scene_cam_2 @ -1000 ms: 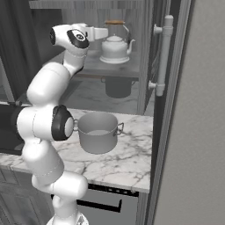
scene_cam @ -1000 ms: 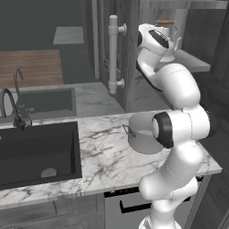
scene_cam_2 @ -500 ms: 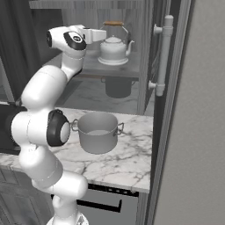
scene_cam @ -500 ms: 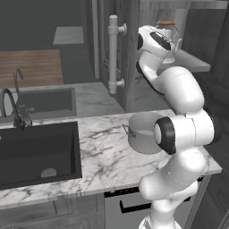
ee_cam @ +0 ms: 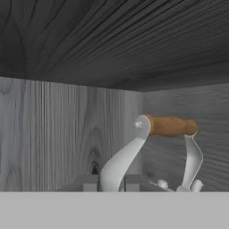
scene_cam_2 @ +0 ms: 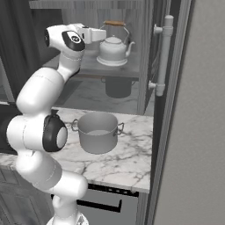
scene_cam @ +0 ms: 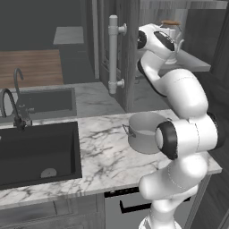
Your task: Pick the kettle from the cabinet and place it on a stove burner. Then pick the pot from the counter and place it on another stove burner. Finally, turn both burners on.
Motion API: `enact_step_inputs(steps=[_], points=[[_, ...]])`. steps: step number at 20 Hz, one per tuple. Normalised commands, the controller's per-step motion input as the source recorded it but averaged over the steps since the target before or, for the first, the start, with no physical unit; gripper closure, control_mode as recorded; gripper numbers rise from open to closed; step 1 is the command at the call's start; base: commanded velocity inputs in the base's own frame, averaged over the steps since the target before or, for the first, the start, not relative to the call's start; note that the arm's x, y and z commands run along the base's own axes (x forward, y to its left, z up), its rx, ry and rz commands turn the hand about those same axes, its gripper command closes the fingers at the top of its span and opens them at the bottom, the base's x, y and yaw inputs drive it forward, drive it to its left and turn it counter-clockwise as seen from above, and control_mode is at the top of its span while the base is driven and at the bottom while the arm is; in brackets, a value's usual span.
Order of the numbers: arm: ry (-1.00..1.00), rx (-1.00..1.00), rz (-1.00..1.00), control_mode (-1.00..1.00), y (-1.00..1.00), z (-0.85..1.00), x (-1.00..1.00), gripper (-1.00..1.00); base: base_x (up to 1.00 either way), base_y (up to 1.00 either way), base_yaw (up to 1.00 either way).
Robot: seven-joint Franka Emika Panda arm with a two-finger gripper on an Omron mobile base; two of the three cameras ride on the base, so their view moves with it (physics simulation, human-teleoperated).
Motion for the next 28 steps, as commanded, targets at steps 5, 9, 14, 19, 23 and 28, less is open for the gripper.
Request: enact_step_inputs(steps=[5, 9, 14, 19, 23, 28], points=[[0.00, 0.01, -0.02, -1.00, -0.11, 0.03, -0.23, 1.00, 0.00, 0.00, 0.00], [0.00, 0.02, -0.03, -1.00, -0.12, 0.02, -0.35, 1.00, 0.00, 0.00, 0.00], [0.00, 0.01, -0.03, -1.00, -0.08, 0.01, -0.37, 1.00, 0.00, 0.00, 0.00], [0.00, 0.00, -0.01, -1.00, -0.04, 0.03, -0.37, 1.00, 0.00, 0.00, 0.00], [0.00, 0.00, 0.00, -1.00, -0.01, 0.01, -0.32, 1.00, 0.00, 0.00, 0.00], [0.00, 0.00, 0.00, -1.00, -0.01, 0.00, -0.29, 1.00, 0.00, 0.00, 0.00]])
